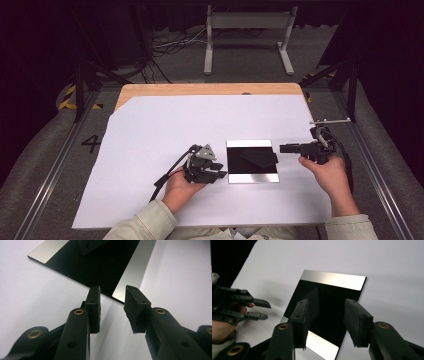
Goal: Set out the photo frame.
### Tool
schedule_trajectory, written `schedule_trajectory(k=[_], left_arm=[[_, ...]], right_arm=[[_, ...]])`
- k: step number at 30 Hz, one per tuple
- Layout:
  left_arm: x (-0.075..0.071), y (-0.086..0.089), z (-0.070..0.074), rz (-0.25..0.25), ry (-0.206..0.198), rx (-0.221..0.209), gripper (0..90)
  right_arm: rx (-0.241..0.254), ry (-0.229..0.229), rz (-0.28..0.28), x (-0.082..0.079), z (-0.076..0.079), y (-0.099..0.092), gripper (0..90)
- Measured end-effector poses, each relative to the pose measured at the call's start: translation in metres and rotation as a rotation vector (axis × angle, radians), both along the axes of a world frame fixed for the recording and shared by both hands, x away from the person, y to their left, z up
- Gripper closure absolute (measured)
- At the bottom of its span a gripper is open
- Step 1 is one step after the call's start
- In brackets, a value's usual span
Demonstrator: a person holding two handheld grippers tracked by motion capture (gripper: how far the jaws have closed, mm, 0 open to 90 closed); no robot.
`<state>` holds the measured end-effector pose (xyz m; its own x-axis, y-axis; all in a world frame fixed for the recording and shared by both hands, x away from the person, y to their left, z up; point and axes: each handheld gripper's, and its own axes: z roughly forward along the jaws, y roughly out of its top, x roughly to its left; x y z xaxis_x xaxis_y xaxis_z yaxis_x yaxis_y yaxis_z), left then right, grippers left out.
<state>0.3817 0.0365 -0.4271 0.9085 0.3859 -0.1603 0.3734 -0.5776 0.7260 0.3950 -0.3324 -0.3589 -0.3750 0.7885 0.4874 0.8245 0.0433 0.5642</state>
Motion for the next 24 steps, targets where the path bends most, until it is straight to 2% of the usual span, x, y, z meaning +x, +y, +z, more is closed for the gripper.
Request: schedule_trajectory(k=[2,11,18,24], left_arm=[[0.001,0.001,0.0,0.003,0.003,0.001,65.8],[0.001,0.002,0.0,0.008,0.009,-0.001,65.4],[0.002,0.003,0.0,0.012,0.005,-0.004,65.4],[0.002,0.003,0.0,0.011,0.009,-0.005,65.3]], right_arm=[[0.047,0.028,-0.015,0.002,-0.003,-0.003,53.4],[0.075,0.056,-0.02,0.005,-0.006,-0.002,52.2],[0.074,0.067,-0.008,0.007,-0.008,0.004,49.9],[0.068,0.103,0.002,0.013,-0.012,0.011,48.8]])
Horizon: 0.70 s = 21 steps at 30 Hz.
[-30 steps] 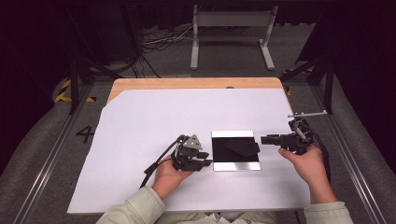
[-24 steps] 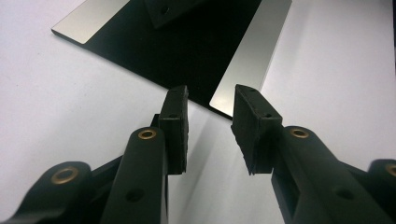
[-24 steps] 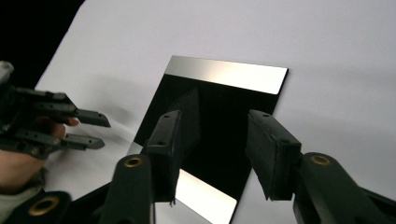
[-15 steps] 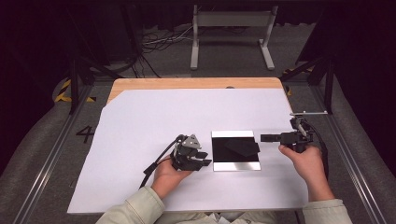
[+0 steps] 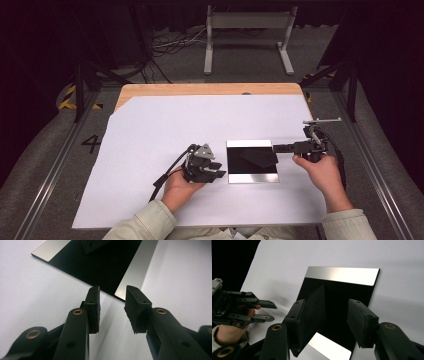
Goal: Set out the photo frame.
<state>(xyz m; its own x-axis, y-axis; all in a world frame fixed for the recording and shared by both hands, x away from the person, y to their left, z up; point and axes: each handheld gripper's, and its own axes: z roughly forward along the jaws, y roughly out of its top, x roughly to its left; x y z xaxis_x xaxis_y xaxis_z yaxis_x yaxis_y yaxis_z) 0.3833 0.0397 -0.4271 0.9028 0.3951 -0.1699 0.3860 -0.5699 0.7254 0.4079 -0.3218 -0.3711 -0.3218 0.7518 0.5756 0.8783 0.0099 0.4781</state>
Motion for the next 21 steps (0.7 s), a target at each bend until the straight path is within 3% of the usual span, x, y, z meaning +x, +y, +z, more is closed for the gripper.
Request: schedule_trajectory(k=[9,21], left_arm=[[0.001,0.001,0.0,0.005,0.004,-0.004,65.3],[0.002,0.003,0.001,0.004,0.007,-0.003,65.3]], right_arm=[[0.017,0.054,0.019,0.004,-0.006,0.007,45.8],[0.012,0.092,0.054,0.008,-0.018,0.018,46.0]])
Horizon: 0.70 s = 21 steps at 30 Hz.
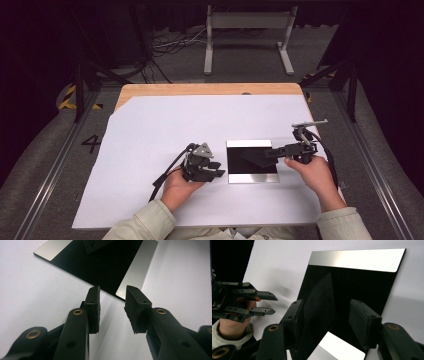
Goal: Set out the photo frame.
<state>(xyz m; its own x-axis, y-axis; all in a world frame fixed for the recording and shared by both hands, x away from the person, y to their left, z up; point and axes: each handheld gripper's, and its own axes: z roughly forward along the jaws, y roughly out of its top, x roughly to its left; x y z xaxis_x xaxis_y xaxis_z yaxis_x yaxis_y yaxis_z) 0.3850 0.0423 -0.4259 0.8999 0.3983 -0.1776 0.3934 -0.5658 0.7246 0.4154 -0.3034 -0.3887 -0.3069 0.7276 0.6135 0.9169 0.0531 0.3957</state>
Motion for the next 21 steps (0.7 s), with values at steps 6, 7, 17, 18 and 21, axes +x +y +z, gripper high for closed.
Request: schedule_trajectory(k=[6,7,17,18,21], left_arm=[[0.0,0.0,0.0,0.0,0.003,-0.002,65.3],[0.0,0.0,0.0,0.0,0.003,-0.002,65.3],[-0.001,0.0,0.0,0.002,0.0,-0.001,65.6],[-0.001,0.0,0.0,0.003,-0.005,0.0,66.0],[-0.001,0.0,0.001,0.005,-0.006,-0.002,66.3]], right_arm=[[0.004,0.011,0.015,0.001,-0.003,0.003,46.0],[0.009,0.013,0.017,0.001,-0.004,0.004,46.0],[0.011,0.031,0.046,0.003,-0.008,0.01,52.0],[0.011,0.028,0.059,0.002,-0.008,0.011,55.3],[0.013,0.02,0.068,0.002,-0.006,0.013,58.5]])
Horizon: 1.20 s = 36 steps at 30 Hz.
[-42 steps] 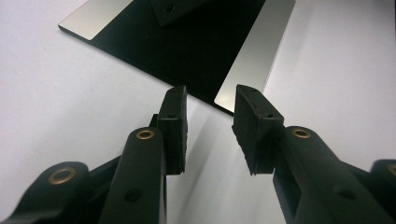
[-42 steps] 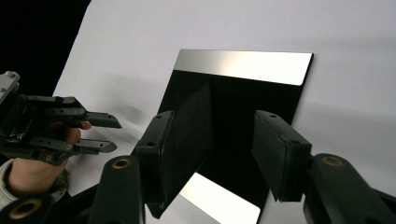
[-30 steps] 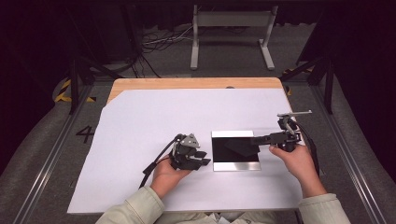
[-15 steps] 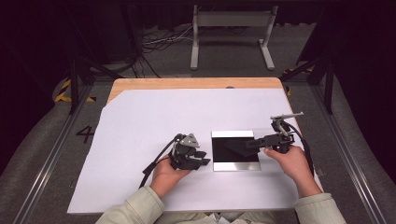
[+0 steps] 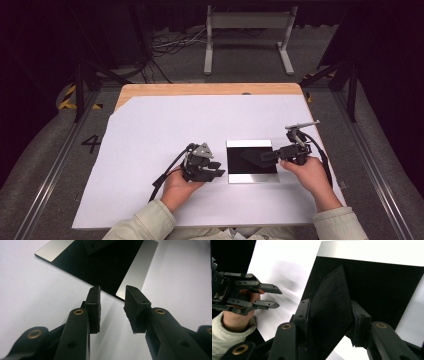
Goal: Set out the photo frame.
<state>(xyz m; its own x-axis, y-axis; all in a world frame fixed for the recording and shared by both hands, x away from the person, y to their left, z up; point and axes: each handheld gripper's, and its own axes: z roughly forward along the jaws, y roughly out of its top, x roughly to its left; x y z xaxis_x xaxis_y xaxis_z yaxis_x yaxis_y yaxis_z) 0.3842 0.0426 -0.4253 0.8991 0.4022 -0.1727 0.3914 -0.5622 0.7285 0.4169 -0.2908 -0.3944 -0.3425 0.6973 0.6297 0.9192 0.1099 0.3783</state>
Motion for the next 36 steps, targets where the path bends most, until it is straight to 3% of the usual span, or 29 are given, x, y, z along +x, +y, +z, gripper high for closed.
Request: schedule_trajectory(k=[15,28,36], left_arm=[[0.0,0.0,0.0,0.002,-0.002,-0.001,66.2],[0.0,0.003,0.003,0.01,-0.016,-0.01,66.0],[0.001,0.009,0.006,0.029,-0.032,-0.018,66.0]], right_arm=[[-0.003,-0.015,-0.001,-0.004,0.003,-0.001,63.3],[0.01,-0.082,0.073,-0.017,0.016,-0.002,71.5],[0.009,-0.084,0.112,-0.019,0.02,-0.003,74.9]])
